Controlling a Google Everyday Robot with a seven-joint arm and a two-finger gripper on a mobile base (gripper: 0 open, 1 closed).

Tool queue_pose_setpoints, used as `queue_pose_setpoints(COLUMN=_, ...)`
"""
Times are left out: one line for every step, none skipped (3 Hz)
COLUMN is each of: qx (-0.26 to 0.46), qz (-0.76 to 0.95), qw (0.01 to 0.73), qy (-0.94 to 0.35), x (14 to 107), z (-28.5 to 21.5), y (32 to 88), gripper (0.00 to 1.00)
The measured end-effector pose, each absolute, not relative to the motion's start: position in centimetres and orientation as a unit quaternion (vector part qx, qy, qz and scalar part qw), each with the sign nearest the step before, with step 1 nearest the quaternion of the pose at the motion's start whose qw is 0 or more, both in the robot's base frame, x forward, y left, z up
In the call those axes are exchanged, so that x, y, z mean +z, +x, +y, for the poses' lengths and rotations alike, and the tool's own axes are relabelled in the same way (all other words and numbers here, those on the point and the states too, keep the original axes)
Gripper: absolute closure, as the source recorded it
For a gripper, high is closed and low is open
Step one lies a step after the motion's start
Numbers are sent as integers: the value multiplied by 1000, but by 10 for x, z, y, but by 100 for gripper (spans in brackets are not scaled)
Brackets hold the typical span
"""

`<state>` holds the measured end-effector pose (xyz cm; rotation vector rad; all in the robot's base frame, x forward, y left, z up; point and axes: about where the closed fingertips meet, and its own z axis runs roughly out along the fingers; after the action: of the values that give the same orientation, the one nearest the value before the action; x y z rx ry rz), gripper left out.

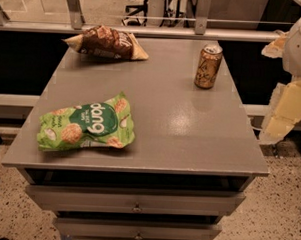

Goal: Move orange can near green rice chip bag

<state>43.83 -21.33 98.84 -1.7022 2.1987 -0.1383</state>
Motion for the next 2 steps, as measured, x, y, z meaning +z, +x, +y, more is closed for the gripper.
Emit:
queue_pose_setpoints(qx=-49, qz=777, qw=178, qy=-602, x=988, z=-213, y=438, gripper=0)
queue_pose_setpoints(qx=-50, qz=775, qw=192, qy=-600, x=989, z=-212, y=447, gripper=0)
